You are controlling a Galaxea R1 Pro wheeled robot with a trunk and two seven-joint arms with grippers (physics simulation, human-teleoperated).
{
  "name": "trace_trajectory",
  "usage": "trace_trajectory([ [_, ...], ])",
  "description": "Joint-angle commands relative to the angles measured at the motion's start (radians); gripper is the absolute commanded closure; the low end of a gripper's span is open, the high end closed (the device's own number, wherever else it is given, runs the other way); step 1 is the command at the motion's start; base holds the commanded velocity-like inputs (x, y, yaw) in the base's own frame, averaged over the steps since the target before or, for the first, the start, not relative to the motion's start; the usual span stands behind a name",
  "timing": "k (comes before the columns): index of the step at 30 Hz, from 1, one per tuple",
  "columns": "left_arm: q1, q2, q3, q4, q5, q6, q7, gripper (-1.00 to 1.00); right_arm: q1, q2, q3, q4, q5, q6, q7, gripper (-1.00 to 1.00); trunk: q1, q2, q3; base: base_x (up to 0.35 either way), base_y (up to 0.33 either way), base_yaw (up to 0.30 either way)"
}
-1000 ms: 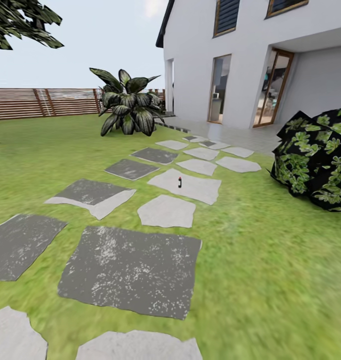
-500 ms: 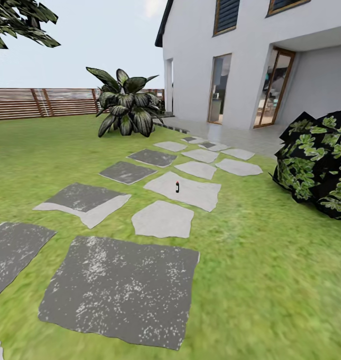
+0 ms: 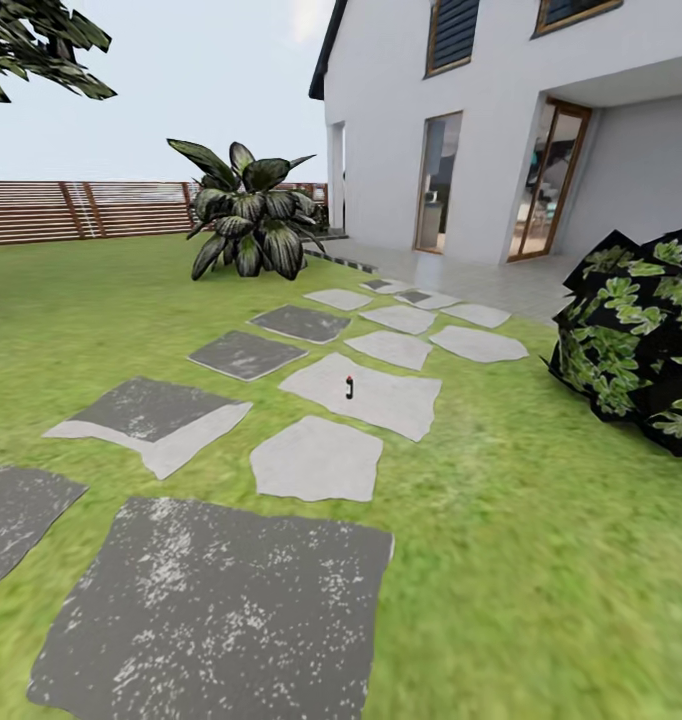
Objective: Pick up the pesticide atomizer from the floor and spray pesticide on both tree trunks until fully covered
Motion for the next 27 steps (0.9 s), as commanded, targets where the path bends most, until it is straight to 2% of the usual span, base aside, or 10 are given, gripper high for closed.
trace_trajectory([
  [1, 0.000, 0.000, 0.000, 0.000, 0.000, 0.000, 0.000, -1.00, 0.000, 0.000, 0.000, 0.000, 0.000, 0.000, 0.000, -1.00, 0.000, 0.000, 0.000, 0.332, -0.111, 0.000],
  [27, 0.000, 0.000, 0.000, 0.000, 0.000, 0.000, 0.000, -1.00, 0.000, -0.001, 0.000, 0.001, 0.001, 0.000, 0.000, -1.00, 0.000, 0.000, 0.000, 0.332, -0.111, 0.000],
])
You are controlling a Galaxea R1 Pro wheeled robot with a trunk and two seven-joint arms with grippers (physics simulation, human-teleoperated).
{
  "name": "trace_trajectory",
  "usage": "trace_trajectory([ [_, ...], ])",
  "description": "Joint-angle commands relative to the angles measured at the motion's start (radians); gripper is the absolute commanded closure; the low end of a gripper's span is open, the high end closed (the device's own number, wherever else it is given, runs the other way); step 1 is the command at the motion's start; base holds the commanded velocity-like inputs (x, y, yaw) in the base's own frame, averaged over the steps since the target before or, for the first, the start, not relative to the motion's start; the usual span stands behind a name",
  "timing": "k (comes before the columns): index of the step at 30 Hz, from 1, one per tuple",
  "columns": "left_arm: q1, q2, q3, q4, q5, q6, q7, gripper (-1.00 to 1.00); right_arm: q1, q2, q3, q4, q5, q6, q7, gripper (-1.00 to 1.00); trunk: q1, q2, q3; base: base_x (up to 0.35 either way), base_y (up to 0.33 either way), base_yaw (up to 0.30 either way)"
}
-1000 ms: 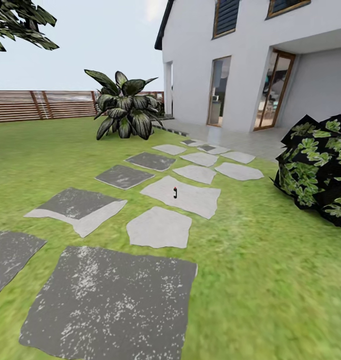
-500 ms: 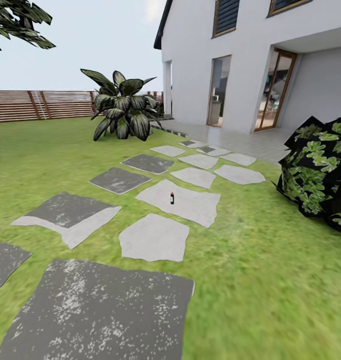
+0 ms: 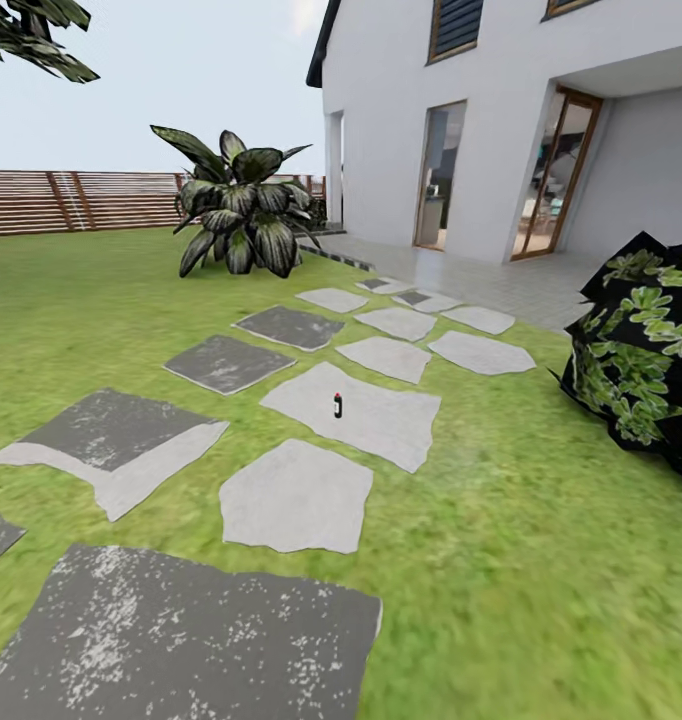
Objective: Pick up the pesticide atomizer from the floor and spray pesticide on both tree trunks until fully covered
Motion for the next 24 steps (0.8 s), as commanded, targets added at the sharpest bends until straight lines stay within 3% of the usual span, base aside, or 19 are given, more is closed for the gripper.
trace_trajectory([
  [1, 0.000, 0.001, 0.000, 0.000, 0.000, 0.000, 0.000, -1.00, 0.000, 0.000, 0.000, 0.000, 0.000, 0.000, 0.000, -1.00, 0.000, 0.000, 0.000, 0.332, -0.111, 0.000],
  [16, 0.000, 0.003, 0.001, 0.000, 0.001, 0.000, 0.000, -1.00, 0.000, 0.000, 0.000, 0.000, 0.000, 0.000, 0.000, -1.00, 0.000, 0.000, 0.000, 0.332, -0.110, 0.000],
  [24, 0.000, 0.003, 0.000, 0.000, 0.002, 0.000, 0.000, -1.00, 0.000, 0.000, 0.000, 0.001, 0.001, 0.000, -0.001, -1.00, 0.000, 0.000, 0.000, 0.339, -0.013, 0.000],
])
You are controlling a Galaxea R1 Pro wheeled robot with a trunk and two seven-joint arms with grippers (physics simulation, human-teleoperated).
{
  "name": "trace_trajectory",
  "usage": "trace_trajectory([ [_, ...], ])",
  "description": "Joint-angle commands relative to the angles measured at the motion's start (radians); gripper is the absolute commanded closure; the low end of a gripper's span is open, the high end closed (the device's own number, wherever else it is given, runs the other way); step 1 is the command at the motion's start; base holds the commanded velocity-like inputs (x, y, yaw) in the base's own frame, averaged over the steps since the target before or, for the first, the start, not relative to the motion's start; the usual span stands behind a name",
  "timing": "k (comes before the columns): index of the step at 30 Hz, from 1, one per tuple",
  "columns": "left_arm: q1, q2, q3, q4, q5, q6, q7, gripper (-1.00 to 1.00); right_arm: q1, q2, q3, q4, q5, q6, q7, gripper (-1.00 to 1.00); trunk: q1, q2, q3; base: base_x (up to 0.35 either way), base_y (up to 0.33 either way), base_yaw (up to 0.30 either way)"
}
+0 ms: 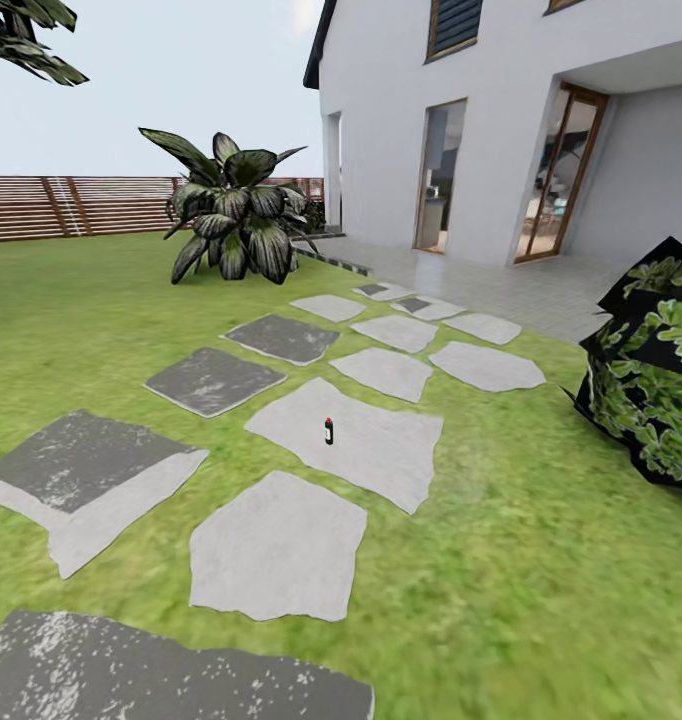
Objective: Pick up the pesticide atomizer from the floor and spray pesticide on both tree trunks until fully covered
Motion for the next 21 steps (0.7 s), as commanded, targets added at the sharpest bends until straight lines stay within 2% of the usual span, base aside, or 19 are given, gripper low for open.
trace_trajectory([
  [1, 0.000, 0.000, 0.000, 0.000, 0.000, 0.000, 0.000, -1.00, 0.000, 0.000, 0.000, 0.000, 0.000, 0.000, 0.000, -1.00, 0.000, 0.000, 0.000, 0.340, 0.027, 0.000],
  [21, 0.000, 0.000, 0.000, 0.000, 0.001, 0.000, 0.000, -1.00, 0.000, 0.000, 0.000, 0.002, 0.000, 0.001, 0.000, -1.00, 0.000, 0.000, 0.000, 0.339, 0.098, 0.000],
])
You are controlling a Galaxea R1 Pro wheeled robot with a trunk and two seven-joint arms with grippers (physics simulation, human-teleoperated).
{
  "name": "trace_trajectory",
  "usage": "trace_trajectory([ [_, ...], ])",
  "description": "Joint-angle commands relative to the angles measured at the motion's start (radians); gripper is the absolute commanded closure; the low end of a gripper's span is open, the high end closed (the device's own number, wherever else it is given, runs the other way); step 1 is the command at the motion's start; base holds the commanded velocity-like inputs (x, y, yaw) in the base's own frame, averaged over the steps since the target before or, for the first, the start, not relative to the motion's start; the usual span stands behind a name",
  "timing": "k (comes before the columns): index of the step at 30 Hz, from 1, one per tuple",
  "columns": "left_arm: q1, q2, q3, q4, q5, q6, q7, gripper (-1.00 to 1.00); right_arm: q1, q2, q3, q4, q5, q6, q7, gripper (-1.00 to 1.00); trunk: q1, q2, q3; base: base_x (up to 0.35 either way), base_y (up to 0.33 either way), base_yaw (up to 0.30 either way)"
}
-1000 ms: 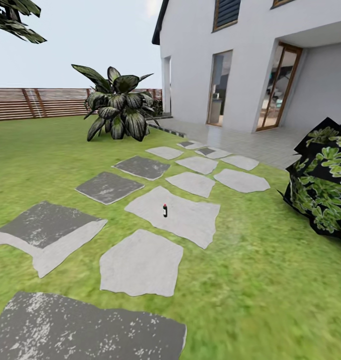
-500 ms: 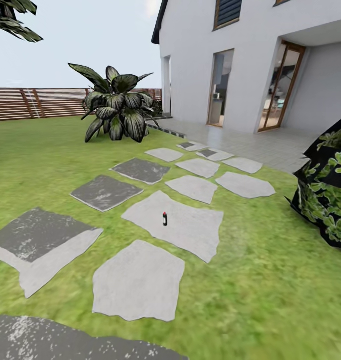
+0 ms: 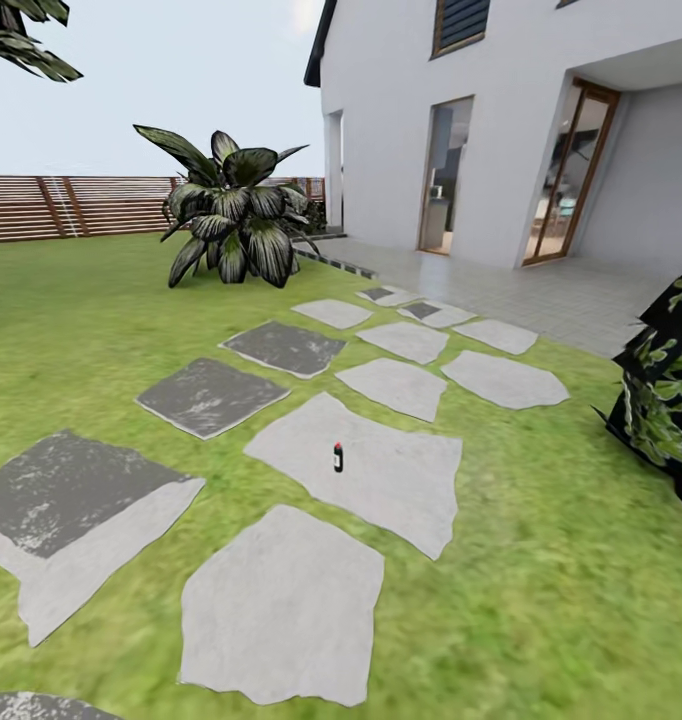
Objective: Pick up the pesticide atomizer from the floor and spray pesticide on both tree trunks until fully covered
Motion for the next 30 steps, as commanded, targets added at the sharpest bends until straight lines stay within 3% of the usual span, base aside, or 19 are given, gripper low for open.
trace_trajectory([
  [1, 0.000, 0.000, 0.000, 0.000, 0.000, 0.000, 0.000, -1.00, 0.000, 0.000, 0.000, 0.000, 0.000, 0.000, 0.000, -1.00, 0.000, 0.000, 0.000, 0.337, 0.131, 0.000],
  [30, 0.000, 0.000, 0.001, 0.000, 0.001, -0.001, 0.000, -1.00, 0.000, 0.000, 0.000, 0.000, 0.001, 0.000, 0.000, -1.00, 0.000, 0.000, 0.000, 0.316, 0.159, 0.000],
])
